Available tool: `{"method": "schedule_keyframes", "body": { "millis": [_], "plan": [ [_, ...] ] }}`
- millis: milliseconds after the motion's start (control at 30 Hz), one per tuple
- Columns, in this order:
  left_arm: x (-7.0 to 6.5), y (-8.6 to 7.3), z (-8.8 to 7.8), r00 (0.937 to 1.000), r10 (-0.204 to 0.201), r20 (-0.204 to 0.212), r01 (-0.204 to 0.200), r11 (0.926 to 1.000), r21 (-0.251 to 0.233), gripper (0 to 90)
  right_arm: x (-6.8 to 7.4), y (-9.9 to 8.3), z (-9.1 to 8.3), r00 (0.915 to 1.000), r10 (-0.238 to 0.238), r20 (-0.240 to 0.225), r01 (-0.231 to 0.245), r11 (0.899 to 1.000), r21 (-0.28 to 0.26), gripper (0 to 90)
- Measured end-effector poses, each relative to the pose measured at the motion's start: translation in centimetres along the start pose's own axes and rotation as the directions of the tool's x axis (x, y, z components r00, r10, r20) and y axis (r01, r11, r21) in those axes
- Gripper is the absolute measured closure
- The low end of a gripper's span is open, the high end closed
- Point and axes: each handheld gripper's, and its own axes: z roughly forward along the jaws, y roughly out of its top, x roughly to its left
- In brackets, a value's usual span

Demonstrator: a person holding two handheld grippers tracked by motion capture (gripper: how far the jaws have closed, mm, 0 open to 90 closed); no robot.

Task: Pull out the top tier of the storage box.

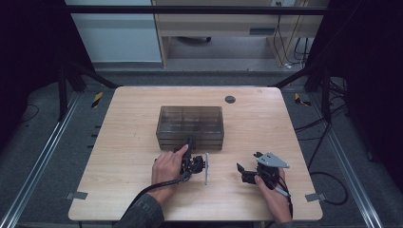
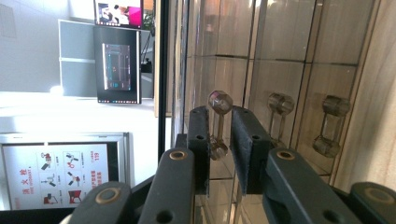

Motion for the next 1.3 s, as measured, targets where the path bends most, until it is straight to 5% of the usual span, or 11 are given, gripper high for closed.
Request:
{"method": "schedule_keyframes", "body": {
  "millis": [1300],
  "plan": [
    [-0.1, 0.1, -1.1, 0.9997, 0.024, 0.001, -0.024, 0.9997, 0.000, 79.9, 0.0, 0.0, 0.0, 1.0000, 0.006, 0.002, -0.006, 1.000, 0.005, 9.4]
  ]
}}
